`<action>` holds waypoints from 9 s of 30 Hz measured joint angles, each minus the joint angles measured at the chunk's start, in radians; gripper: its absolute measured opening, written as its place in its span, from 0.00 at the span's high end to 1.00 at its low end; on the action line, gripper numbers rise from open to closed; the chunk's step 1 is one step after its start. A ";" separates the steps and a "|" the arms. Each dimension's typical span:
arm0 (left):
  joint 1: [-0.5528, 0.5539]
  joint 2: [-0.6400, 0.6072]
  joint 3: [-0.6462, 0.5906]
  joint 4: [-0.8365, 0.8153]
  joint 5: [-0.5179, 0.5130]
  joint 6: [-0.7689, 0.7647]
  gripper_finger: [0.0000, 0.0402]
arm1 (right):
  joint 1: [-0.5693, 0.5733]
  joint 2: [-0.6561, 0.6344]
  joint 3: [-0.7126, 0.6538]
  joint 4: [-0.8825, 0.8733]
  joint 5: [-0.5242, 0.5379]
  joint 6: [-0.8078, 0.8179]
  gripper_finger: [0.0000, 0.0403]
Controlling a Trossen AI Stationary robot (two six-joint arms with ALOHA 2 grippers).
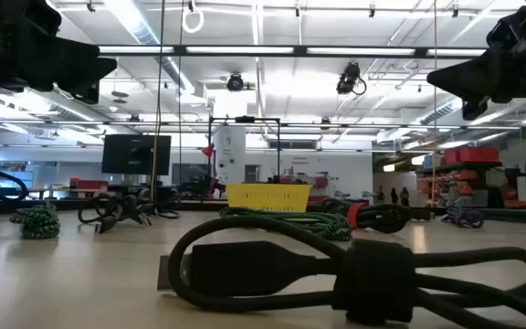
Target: Pick & Place USB Port
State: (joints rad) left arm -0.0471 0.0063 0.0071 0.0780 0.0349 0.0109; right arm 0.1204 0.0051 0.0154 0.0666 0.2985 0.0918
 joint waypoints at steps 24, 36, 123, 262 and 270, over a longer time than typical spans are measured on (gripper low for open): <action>0.000 0.000 0.000 0.000 0.000 0.000 0.60 | 0.000 0.000 0.000 0.000 0.000 0.000 0.94; 0.000 0.000 0.000 0.000 0.000 0.000 0.60 | 0.000 0.000 0.000 0.000 0.000 0.000 0.94; 0.000 0.000 0.000 0.088 -0.071 -0.025 0.60 | -0.044 0.187 0.227 -0.312 0.407 0.018 0.94; 0.000 0.000 0.000 0.164 -0.102 -0.025 0.60 | -0.653 1.959 1.465 -0.385 -0.283 -0.218 0.97; 0.000 0.000 0.000 0.163 -0.120 -0.024 0.60 | -0.679 2.039 1.529 -0.379 -0.300 -0.240 0.97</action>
State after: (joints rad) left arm -0.0471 0.0063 0.0071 0.2405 -0.0847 -0.0132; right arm -0.5589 2.0437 1.5440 -0.3127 -0.0013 -0.1480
